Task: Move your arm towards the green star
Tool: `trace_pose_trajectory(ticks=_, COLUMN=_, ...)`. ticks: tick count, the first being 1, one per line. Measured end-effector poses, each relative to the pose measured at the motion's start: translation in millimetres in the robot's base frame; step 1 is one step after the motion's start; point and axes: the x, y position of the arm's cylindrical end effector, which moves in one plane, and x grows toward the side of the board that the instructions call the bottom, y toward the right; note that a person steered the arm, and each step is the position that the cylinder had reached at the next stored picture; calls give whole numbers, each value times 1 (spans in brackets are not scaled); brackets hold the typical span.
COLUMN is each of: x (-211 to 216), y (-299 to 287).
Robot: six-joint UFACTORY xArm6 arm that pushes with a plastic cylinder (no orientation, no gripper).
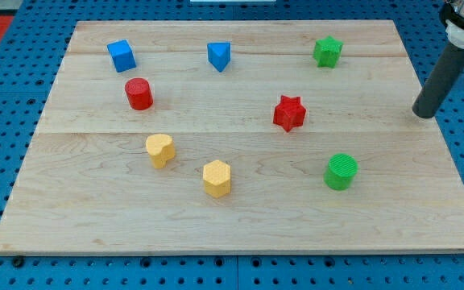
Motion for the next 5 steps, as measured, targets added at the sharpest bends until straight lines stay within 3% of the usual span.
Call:
trace_pose_trajectory(ticks=4, x=4, y=17)
trace_pose_trajectory(ticks=5, x=-4, y=-3)
